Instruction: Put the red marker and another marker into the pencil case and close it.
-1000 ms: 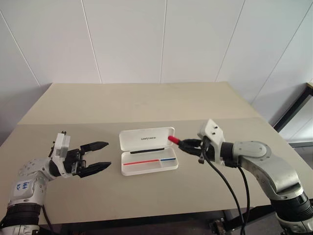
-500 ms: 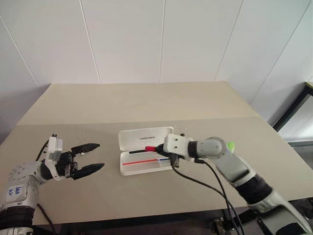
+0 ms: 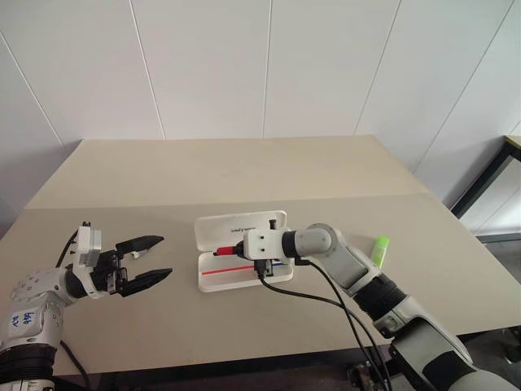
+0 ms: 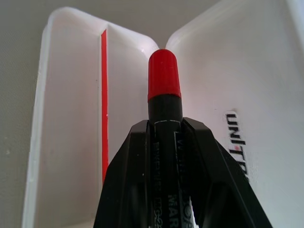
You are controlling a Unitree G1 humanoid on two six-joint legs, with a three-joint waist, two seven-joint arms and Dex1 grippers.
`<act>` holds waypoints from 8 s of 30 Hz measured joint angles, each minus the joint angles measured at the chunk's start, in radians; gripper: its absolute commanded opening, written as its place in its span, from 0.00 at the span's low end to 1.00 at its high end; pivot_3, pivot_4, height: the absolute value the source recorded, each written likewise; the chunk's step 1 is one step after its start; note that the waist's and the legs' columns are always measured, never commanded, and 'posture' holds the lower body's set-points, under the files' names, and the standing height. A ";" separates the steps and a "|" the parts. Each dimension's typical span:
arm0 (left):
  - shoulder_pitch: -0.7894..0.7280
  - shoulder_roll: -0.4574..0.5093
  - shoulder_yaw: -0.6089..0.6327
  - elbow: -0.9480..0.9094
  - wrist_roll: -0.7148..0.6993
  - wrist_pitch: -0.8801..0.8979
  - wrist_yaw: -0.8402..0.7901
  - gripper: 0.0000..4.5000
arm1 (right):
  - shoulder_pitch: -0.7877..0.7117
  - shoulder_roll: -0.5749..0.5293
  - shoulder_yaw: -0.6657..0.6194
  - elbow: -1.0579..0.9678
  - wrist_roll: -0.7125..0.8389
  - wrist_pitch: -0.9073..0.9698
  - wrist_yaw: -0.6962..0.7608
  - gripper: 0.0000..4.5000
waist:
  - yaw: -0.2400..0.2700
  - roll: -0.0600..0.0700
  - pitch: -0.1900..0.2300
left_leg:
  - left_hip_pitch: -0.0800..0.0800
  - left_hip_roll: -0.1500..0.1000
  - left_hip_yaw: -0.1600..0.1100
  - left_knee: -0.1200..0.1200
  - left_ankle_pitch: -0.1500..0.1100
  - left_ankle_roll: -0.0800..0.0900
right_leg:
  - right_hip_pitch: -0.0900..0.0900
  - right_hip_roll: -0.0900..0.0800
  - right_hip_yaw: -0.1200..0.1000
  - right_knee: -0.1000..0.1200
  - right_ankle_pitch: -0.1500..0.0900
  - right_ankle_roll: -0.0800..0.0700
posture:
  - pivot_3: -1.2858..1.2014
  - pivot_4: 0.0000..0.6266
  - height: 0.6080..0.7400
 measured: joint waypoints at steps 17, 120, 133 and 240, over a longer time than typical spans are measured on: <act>0.001 -0.012 0.000 -0.059 -0.003 0.026 0.030 1.00 | 0.030 0.046 -0.064 -0.035 0.024 0.069 0.026 1.00 | 0.002 0.000 0.000 | 0.000 0.001 0.000 0.000 0.000 -0.001 | 0.000 0.001 -0.001 0.001 0.001 0.001 | 0.52 0.24 1.00; -0.065 -0.109 -0.101 -0.140 -0.028 0.051 -0.076 1.00 | 0.343 -0.099 -0.565 -0.341 0.259 0.831 -0.691 0.41 | -0.002 -0.002 -0.002 | -0.001 -0.004 0.002 -0.015 0.004 0.007 | 0.005 -0.005 0.000 -0.025 0.011 0.000 | 0.52 0.24 1.00; 0.005 -0.076 -0.073 -0.132 -0.028 0.046 -0.076 1.00 | 0.302 -0.390 -0.281 -0.693 0.370 0.904 -0.162 0.41 | 0.004 -0.002 -0.001 | -0.001 -0.001 0.001 -0.014 0.002 0.002 | 0.000 -0.001 0.000 -0.016 0.001 0.002 | 0.52 0.24 1.00; -0.138 -0.060 -0.028 0.166 0.340 -0.032 0.676 1.00 | 0.389 -0.177 -0.597 -0.708 0.739 0.717 0.194 1.00 | 0.014 -0.004 -0.002 | 0.000 0.003 -0.001 -0.004 0.000 -0.005 | -0.001 0.002 -0.005 -0.002 0.001 0.002 | 0.52 0.24 1.00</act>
